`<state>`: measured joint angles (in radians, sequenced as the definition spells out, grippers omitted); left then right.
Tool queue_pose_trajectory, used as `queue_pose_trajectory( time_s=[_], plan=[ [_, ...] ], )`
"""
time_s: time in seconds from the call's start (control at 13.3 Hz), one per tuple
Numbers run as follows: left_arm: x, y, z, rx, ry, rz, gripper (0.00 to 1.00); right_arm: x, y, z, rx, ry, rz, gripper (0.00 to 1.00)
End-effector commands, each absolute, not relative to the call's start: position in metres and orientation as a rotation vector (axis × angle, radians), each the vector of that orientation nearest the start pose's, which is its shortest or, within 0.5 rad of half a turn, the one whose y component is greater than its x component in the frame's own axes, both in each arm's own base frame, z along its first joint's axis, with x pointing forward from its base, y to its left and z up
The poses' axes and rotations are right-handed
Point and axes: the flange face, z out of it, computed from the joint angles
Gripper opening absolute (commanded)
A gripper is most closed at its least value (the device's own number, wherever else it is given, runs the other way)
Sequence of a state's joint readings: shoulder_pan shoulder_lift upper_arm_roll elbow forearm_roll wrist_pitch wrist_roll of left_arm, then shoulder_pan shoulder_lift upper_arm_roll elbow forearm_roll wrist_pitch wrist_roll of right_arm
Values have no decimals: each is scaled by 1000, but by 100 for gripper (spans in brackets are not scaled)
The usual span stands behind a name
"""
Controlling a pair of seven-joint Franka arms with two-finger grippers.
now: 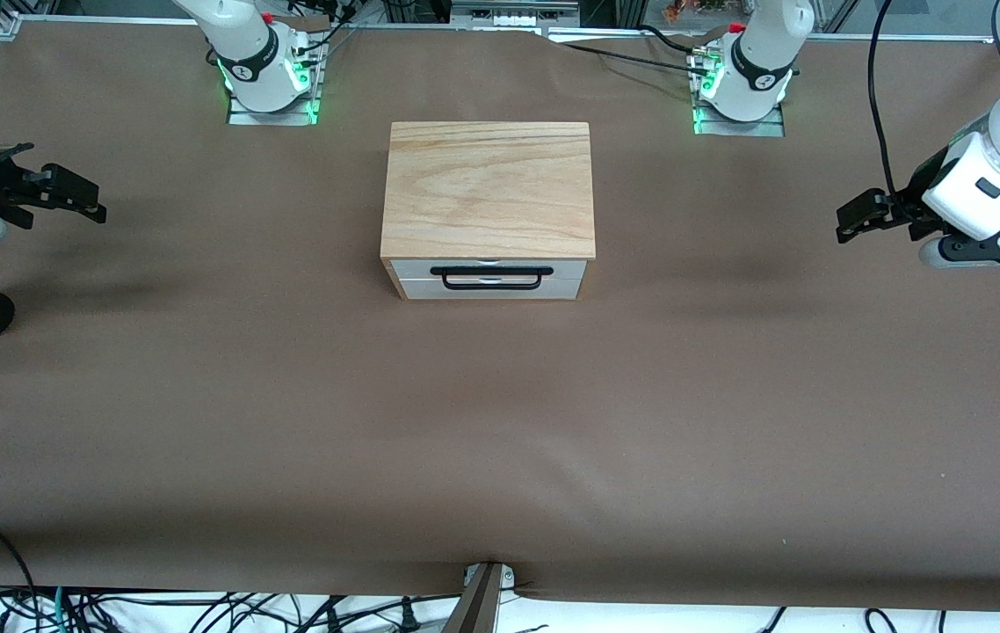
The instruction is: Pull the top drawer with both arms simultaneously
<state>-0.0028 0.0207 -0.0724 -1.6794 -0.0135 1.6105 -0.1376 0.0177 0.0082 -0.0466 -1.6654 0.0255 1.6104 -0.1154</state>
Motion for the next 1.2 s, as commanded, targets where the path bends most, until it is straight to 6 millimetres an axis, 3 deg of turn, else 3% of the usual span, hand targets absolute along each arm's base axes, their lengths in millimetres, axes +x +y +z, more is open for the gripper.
queue_pose_trajectory(
  time_s=[0.0, 1.13],
  plan=[
    [550, -45, 566, -3148, -80, 177, 100, 556, -14, 580, -3122, -118, 70, 100],
    [550, -52, 566, -3196, -101, 189, 100, 559, -15, 576, -3114, -119, 81, 100]
  ],
)
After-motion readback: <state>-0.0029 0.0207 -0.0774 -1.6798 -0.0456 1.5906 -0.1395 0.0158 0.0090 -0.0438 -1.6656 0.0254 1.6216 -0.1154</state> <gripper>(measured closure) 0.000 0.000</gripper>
